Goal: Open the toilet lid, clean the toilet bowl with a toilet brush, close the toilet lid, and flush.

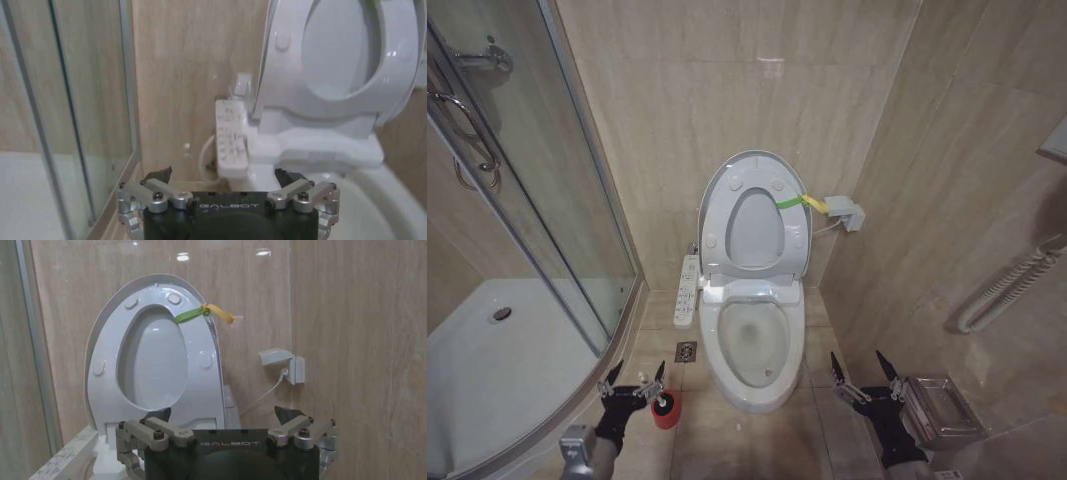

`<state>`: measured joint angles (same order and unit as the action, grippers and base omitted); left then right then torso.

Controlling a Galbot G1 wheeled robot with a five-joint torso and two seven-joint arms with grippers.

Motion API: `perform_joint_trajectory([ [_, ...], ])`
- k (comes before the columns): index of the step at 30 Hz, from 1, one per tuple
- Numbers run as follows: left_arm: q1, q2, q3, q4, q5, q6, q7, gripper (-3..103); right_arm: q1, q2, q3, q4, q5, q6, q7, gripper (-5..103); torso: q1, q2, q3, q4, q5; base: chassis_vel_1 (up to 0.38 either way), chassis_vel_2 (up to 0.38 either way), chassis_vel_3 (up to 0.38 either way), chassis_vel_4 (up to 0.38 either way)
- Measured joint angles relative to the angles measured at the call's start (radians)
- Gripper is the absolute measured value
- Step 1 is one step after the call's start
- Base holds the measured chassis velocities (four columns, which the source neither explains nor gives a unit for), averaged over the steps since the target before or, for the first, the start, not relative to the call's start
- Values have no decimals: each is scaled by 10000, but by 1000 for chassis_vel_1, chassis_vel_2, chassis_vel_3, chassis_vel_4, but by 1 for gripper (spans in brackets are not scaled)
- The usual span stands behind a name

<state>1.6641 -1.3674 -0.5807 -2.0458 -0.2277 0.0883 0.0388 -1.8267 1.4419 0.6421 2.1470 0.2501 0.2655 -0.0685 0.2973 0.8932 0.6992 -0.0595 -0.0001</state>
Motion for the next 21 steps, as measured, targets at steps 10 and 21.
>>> perform_joint_trajectory([
  [10, -342, -67, 98, 2655, 837, -2891, 320, 101, 0, 0, 0, 0, 0, 0, -1, 100, -1, 0, 0, 0, 1, 0, 0, 0, 0],
  [21, -870, -201, 97, 4976, 727, -4304, 432, 100, 0, 0, 0, 0, 0, 0, -1, 100, -1, 0, 0, 0, 0, 0, 0, 0, 0],
])
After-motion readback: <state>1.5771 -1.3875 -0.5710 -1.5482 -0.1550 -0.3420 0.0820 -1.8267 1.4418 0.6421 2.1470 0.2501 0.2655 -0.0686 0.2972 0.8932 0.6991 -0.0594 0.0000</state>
